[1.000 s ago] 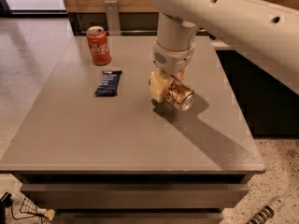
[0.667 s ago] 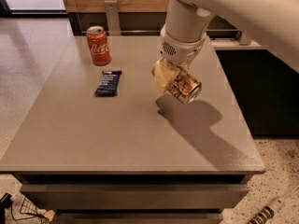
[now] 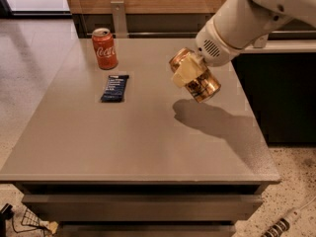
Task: Place orange can upright
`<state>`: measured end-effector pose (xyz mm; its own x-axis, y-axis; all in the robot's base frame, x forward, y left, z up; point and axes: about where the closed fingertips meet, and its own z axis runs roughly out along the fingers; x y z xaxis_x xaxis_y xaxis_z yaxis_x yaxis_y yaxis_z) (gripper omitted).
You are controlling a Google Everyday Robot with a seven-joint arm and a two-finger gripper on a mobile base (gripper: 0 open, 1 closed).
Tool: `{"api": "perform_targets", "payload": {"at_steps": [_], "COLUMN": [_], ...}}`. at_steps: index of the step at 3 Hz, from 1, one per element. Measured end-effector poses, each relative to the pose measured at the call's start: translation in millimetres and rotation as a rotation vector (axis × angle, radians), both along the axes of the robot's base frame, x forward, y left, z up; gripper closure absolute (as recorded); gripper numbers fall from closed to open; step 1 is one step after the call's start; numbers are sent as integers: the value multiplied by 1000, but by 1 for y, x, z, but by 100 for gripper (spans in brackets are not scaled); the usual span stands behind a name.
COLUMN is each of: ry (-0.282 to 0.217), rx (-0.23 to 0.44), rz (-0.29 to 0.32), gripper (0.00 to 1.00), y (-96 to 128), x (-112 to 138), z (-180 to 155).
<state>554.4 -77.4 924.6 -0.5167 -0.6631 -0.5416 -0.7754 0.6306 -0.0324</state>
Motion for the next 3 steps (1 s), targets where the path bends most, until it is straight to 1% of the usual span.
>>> {"api": "perform_targets", "payload": {"at_steps": [1,2,3], "ry": [-98,-184,-277], "rx": [195,356,476], "rz": [41,99,176], "gripper": [100,100,100], "y": [-5,3,14], "x": [6,-2,-13], "z": [5,15,18]}}
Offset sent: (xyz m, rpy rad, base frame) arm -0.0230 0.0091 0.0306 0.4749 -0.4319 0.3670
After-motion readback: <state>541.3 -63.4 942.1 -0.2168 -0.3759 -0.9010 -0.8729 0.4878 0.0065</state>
